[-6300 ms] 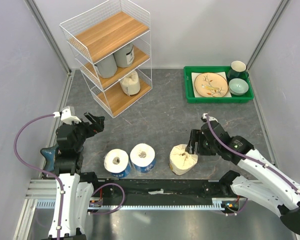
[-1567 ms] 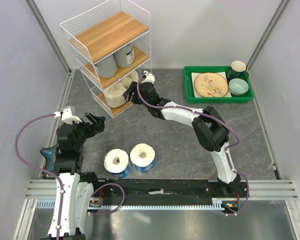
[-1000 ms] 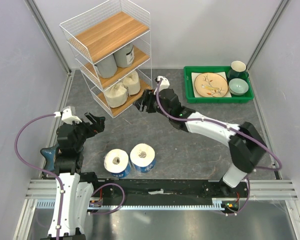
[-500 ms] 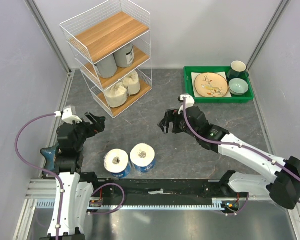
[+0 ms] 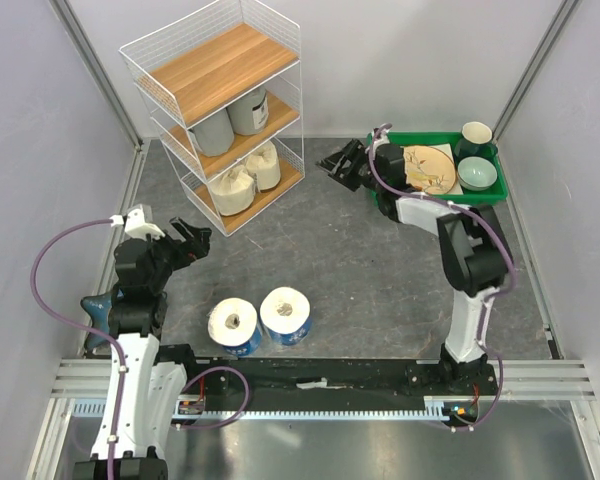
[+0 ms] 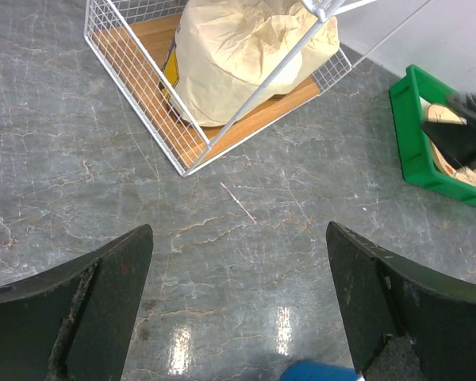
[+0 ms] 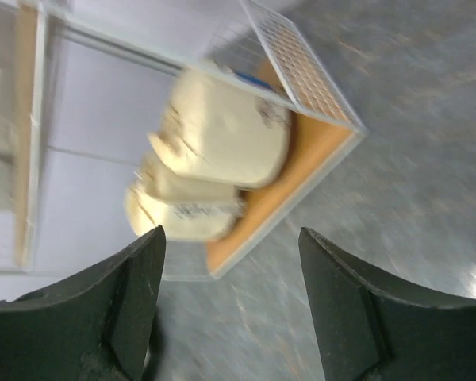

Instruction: Place and organize the paper towels onto the shelf

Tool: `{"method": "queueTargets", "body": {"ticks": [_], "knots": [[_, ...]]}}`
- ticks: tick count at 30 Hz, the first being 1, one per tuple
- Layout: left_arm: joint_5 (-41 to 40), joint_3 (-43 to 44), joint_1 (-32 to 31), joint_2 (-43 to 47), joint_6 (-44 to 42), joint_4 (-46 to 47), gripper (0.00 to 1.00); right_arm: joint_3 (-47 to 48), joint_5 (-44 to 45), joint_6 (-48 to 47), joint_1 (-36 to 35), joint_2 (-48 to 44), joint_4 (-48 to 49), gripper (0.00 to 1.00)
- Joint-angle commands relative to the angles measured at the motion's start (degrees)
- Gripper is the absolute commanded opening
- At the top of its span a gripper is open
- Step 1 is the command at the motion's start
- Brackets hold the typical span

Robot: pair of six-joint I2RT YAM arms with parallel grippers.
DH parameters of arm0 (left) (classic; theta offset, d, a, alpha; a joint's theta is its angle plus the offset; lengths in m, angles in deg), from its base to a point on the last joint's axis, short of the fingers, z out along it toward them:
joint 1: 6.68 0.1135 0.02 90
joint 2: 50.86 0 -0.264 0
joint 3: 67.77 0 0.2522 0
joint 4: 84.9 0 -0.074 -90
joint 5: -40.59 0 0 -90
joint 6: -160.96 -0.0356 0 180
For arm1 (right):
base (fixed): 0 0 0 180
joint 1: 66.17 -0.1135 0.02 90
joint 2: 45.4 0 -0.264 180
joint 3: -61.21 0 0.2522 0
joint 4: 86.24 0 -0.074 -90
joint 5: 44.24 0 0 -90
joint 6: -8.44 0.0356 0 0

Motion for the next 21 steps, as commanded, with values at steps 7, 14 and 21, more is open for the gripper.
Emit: {"method": "queueTargets", "body": {"ticks": [7, 14, 21], "knots": [[0.55, 1.94, -0.07, -0.3, -0.93, 2.26, 0.97, 22.92, -11.68, -8.9, -0.88, 12.65, -1.37, 0.78], [0.73, 1.06, -0.16, -0.38, -0.4, 2.35, 0.96, 21.87, 1.14, -31.65, -2.47, 12.74, -6.55, 0.78], [0.9, 0.62, -0.07, -1.08, -0.31, 2.96, 0.97, 20.64, 3.1, -35.19, -3.08, 15.19, 3.47, 0.7]]}}
